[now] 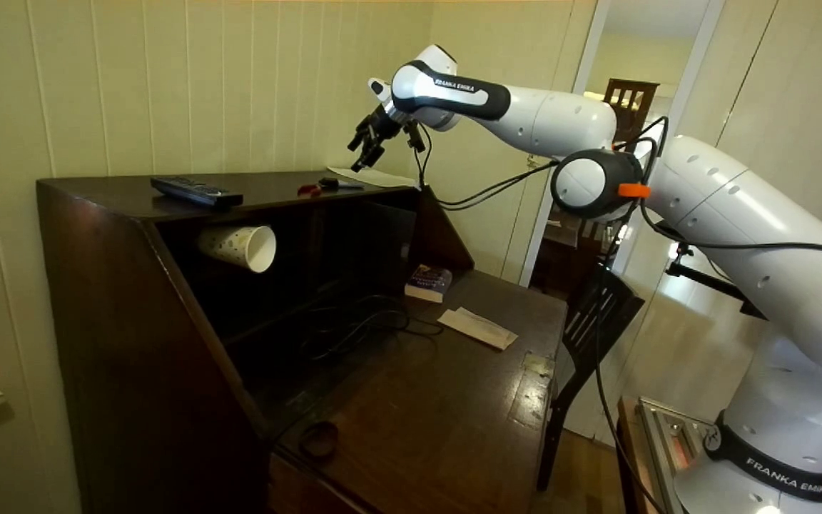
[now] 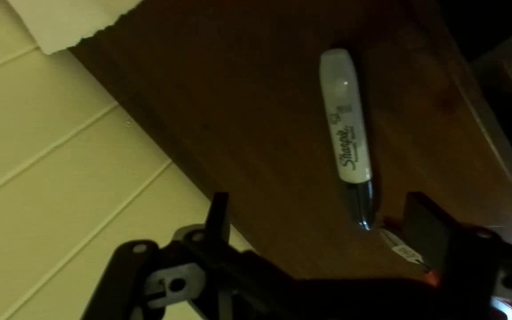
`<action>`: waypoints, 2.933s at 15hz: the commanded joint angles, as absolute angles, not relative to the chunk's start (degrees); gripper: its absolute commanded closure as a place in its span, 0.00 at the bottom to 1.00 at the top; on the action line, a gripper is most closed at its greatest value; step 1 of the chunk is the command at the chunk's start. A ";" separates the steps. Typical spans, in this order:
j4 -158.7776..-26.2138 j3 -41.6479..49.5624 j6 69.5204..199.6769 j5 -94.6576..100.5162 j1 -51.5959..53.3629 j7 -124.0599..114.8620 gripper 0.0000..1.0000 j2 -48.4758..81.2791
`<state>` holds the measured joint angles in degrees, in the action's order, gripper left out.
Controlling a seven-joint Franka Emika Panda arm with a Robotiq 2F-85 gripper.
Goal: Move the black marker to the left
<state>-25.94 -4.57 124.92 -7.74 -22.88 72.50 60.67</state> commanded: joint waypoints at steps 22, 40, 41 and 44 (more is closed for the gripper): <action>-24.82 -0.53 145.37 -0.73 -23.25 73.91 0.00 68.21; -26.76 0.74 129.02 -0.82 -22.70 62.11 0.00 63.73; -26.85 0.82 128.09 -0.78 -22.68 61.56 0.00 63.57; -27.00 0.52 124.84 -1.14 -22.74 60.32 0.00 63.02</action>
<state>-25.96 0.05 129.05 -1.90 -23.04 62.56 64.33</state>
